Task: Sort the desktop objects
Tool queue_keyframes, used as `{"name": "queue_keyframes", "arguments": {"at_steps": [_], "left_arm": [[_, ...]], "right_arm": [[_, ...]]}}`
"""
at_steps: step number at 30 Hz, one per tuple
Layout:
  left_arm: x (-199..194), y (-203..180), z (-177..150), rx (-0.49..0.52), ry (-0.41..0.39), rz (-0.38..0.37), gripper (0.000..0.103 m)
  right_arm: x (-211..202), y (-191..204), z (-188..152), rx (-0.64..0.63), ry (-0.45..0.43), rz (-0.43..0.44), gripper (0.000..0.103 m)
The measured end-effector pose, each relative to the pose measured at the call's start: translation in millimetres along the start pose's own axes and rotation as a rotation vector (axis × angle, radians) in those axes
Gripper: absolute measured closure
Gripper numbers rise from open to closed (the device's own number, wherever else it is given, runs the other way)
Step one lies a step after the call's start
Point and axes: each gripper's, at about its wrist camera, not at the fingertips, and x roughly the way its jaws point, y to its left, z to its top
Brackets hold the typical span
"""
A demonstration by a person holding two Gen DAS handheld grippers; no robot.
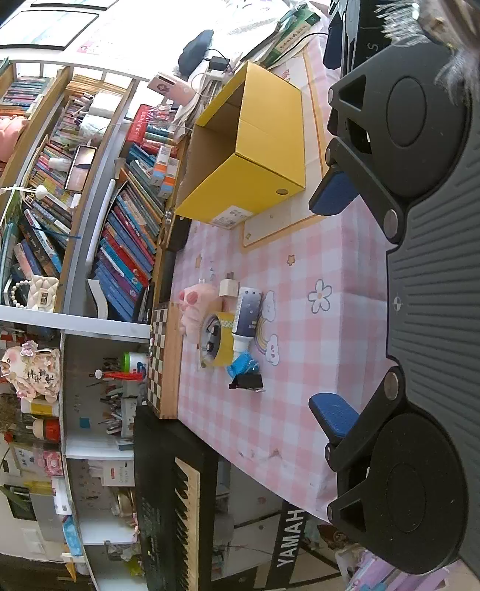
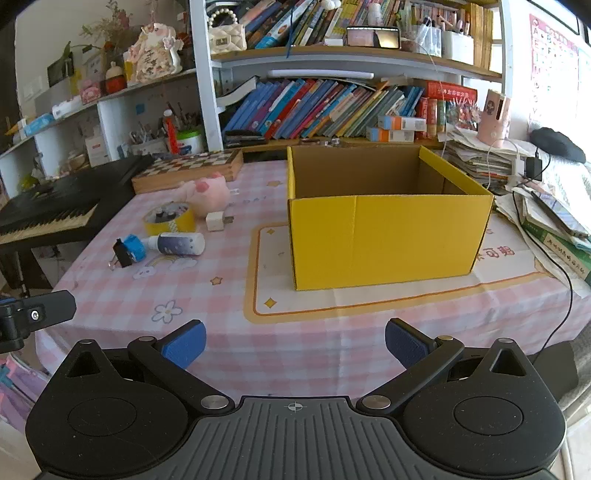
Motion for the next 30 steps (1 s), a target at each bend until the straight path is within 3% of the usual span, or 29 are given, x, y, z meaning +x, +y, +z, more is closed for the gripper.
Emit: {"name": "queue_keyframes", "arguments": {"at_steps": [30], "left_arm": [[7.0, -1.6, 0.8, 0.018, 0.008, -0.009, 0.0]], "right_arm": [[4.0, 1.3, 2.5, 0.003, 0.012, -0.004, 0.0]]}}
